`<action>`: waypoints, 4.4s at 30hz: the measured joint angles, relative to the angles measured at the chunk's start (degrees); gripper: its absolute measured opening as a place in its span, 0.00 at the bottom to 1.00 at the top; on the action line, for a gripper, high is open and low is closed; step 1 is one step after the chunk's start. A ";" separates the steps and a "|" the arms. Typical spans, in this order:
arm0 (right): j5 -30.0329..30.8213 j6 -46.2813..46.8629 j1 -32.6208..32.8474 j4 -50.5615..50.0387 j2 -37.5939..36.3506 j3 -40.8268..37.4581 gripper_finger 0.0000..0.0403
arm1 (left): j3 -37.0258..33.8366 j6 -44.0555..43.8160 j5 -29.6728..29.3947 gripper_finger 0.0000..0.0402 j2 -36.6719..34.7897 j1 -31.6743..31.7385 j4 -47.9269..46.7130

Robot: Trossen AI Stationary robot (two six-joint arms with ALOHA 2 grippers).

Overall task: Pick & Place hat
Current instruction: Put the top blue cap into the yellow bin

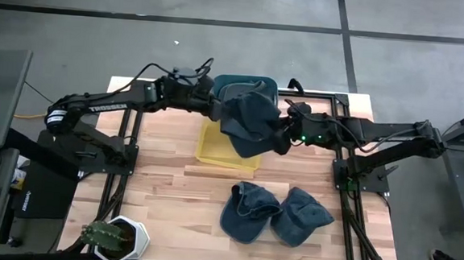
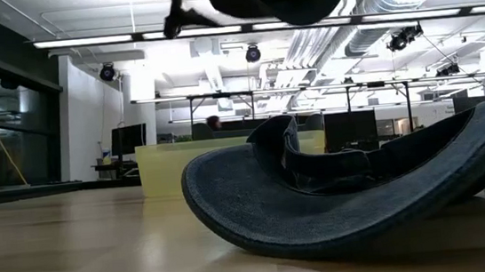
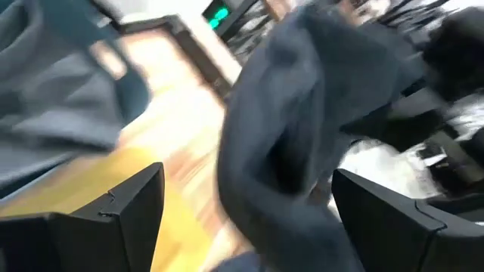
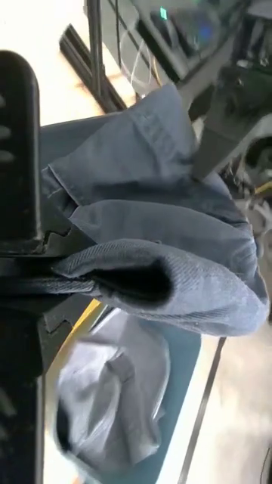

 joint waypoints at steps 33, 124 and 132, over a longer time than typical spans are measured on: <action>-23.78 -11.17 -3.76 8.24 5.84 -0.04 0.06 | 0.12 5.66 34.64 0.80 6.25 -0.13 1.04; -4.12 -1.09 -7.41 -24.71 -22.73 -0.33 0.47 | -15.27 -9.60 24.04 0.00 7.92 6.35 31.73; -1.56 -1.61 -7.43 -25.63 -22.45 -0.35 0.47 | -25.04 -16.82 11.06 0.00 7.91 5.47 40.26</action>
